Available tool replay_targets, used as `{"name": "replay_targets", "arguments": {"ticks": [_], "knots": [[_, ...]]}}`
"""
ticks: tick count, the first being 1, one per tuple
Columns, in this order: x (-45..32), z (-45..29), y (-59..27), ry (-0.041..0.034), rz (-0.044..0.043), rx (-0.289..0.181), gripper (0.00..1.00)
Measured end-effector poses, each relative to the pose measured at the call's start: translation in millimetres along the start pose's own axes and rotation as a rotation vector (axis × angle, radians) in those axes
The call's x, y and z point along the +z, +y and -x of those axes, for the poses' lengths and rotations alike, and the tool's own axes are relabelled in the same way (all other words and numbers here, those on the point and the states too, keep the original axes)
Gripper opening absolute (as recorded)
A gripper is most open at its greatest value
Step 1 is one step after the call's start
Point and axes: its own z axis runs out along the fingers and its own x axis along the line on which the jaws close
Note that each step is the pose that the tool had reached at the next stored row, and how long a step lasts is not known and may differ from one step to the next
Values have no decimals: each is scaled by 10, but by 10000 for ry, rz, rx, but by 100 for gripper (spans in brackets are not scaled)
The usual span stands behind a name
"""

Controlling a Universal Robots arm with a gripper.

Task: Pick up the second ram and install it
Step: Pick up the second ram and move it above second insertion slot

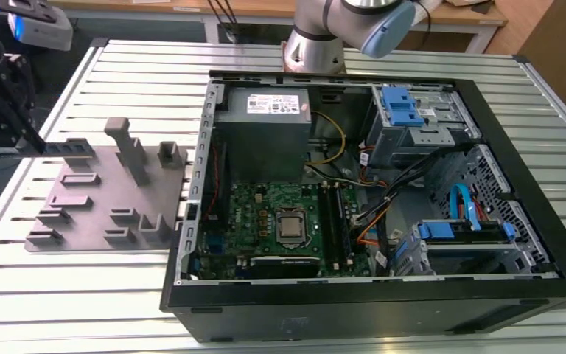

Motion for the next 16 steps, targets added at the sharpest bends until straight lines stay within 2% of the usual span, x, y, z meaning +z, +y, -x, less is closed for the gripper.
{"name": "replay_targets", "arguments": {"ticks": [3, 5, 10, 12, 16], "knots": [[-130, 7, 4, -9, 0, -1, 14], [-141, 7, 5, -47, -1, -3, 14], [-143, 7, -1, -53, 0, -2, 14], [-144, 6, -44, -53, 1, -3, 14], [-150, 4, -221, -54, 2, -1, 14]]}}
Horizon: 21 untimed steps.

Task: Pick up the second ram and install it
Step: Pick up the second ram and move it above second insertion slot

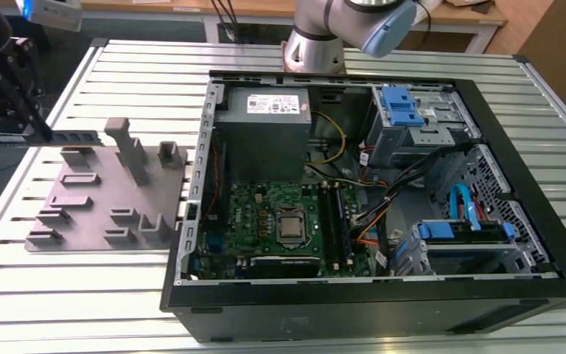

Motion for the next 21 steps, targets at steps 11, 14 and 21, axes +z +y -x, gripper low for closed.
{"name": "replay_targets", "arguments": {"ticks": [11, 14, 21], "knots": [[-16, -8, -503, -1, 7, -1, 14], [-21, -10, -638, -1, 9, -1, 14], [-32, -15, -955, 0, 17, 0, 14]]}}
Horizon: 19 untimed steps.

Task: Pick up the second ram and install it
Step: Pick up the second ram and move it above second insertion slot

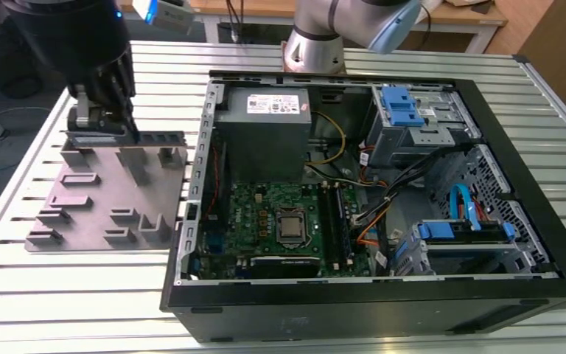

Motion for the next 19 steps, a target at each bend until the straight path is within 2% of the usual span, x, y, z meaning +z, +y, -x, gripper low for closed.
{"name": "replay_targets", "arguments": {"ticks": [19], "knots": [[-27, -14, -864, 0, 24, 2, 14]]}}
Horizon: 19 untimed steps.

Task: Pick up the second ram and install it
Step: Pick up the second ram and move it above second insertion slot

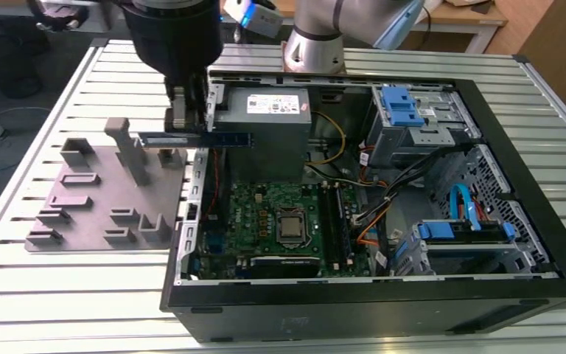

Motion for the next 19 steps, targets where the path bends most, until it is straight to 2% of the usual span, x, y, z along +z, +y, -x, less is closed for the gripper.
{"name": "replay_targets", "arguments": {"ticks": [19], "knots": [[-28, -14, -865, -1, 21, 1, 14]]}}
